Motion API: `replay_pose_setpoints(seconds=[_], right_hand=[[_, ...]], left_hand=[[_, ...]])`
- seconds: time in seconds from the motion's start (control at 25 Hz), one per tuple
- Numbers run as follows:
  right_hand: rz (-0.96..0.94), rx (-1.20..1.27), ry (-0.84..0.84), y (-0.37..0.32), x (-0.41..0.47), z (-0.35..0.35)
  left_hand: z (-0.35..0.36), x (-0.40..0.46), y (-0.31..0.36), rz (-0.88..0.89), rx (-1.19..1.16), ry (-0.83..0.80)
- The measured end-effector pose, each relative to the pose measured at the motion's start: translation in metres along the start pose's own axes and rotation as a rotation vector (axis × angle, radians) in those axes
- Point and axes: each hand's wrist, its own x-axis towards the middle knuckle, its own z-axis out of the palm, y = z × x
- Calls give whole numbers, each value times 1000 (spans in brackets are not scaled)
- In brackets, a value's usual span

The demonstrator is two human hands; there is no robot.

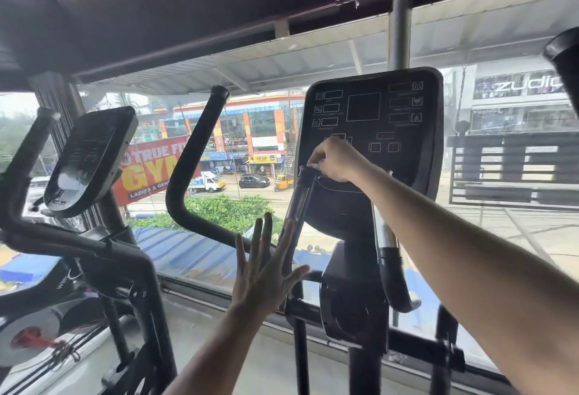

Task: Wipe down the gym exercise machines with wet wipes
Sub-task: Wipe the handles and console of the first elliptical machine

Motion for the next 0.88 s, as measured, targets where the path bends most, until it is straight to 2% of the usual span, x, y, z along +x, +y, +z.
replay_pose_setpoints(seconds=[0.08, 0.24, 0.32, 0.48, 0.56, 0.68, 0.88], right_hand=[[62, 103, 79, 1, -10, 7], [138, 457, 500, 0, -44, 50], [220, 640, 587, 3, -63, 76], [379, 1106, 549, 6, -65, 105], [405, 1227, 546, 7, -54, 103], [394, 1327, 451, 13, -47, 101], [353, 1278, 291, 29, -56, 131]], left_hand=[[0, -2, -2, 3, 3, -14], [1, -6, -7, 13, -4, -26], [-2, -8, -9, 35, -17, -23], [-15, -11, -18, 85, -60, -56], [-24, -4, -23, 102, -77, -18], [-38, 17, -26, 107, -89, 57], [-59, 38, -42, 260, 77, 36]])
